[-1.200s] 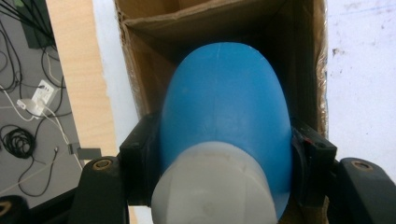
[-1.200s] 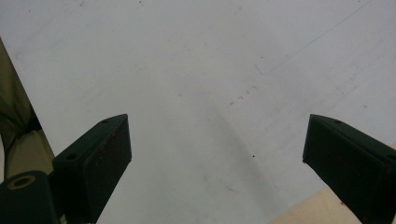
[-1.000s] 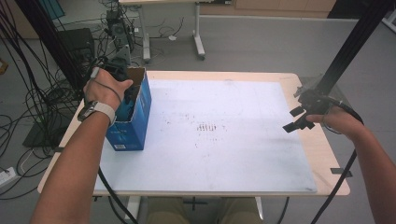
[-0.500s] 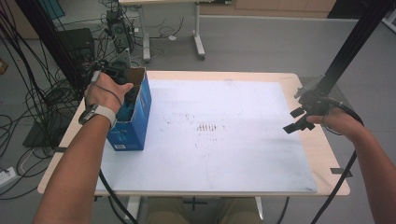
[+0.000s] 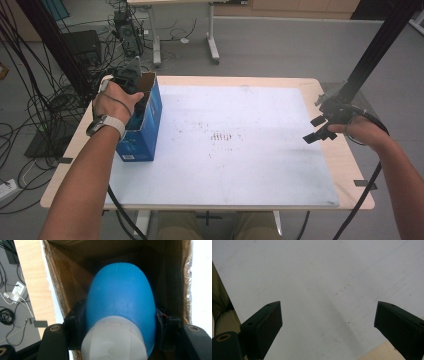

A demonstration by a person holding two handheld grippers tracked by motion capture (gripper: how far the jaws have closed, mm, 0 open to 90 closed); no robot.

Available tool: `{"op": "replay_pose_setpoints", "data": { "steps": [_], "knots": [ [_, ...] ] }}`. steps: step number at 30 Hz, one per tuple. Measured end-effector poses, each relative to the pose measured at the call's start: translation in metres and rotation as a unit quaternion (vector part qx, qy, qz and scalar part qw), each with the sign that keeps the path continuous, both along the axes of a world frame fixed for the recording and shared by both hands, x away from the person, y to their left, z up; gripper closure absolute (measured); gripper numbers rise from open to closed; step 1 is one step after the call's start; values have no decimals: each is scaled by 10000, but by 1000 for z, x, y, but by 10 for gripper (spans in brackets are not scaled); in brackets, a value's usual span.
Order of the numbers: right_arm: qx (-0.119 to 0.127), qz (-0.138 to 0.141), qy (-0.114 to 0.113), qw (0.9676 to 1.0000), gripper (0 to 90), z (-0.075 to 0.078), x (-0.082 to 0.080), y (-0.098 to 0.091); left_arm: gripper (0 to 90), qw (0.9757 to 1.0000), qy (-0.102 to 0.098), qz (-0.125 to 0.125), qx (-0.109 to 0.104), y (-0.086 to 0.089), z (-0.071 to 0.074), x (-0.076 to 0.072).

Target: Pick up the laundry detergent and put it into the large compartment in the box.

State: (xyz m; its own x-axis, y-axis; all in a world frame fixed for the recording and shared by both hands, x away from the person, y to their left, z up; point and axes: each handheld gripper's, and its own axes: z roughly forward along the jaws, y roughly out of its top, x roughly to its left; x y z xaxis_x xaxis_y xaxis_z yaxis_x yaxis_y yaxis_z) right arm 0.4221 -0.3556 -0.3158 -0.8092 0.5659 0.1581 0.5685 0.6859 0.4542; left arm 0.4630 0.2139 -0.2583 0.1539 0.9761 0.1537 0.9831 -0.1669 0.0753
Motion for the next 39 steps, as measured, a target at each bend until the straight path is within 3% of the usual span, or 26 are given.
{"op": "replay_pose_setpoints", "data": {
  "steps": [39],
  "knots": [
    [14, -5, -14, 10000, 76, 1, -2, -2, 381, 10000, 28, 29, 5, 0, -3, 0]
  ]
}}
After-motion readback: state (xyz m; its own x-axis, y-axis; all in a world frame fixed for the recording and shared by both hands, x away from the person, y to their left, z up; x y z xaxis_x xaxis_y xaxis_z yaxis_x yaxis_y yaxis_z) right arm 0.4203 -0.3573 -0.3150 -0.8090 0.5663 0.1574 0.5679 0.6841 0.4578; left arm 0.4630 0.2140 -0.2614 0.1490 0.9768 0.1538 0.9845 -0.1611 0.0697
